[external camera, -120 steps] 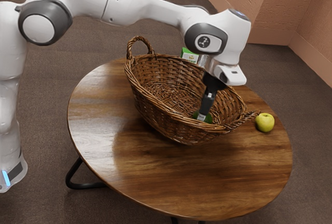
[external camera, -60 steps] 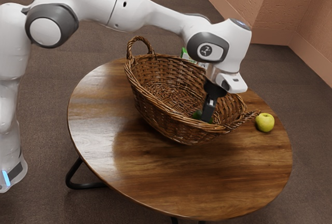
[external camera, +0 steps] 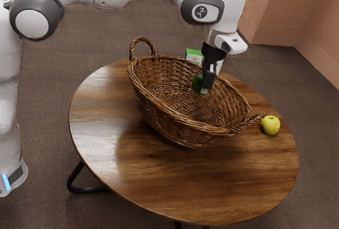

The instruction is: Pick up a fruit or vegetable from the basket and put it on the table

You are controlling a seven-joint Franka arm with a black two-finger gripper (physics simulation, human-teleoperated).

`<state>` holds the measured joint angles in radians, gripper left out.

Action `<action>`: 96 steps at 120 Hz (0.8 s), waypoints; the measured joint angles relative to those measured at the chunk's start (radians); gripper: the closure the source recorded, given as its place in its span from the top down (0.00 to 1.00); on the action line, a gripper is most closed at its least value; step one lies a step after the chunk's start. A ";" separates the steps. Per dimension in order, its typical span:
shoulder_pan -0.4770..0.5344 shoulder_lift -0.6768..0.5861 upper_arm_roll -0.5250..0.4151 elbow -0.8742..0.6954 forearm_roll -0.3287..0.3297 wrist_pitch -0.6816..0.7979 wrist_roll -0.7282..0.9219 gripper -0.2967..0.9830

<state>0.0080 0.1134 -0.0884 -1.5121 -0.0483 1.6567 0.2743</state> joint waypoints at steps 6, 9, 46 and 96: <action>-0.001 -0.025 0.054 0.001 0.001 -0.030 -0.006 0.47; 0.004 -0.034 0.076 0.001 0.002 -0.046 -0.009 0.47; 0.010 -0.278 0.326 -0.118 0.061 -0.225 -0.053 0.46; 0.041 -0.477 0.403 -0.394 0.124 -0.280 -0.127 0.47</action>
<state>0.0488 -0.3641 0.3145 -1.9058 0.0761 1.3768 0.1478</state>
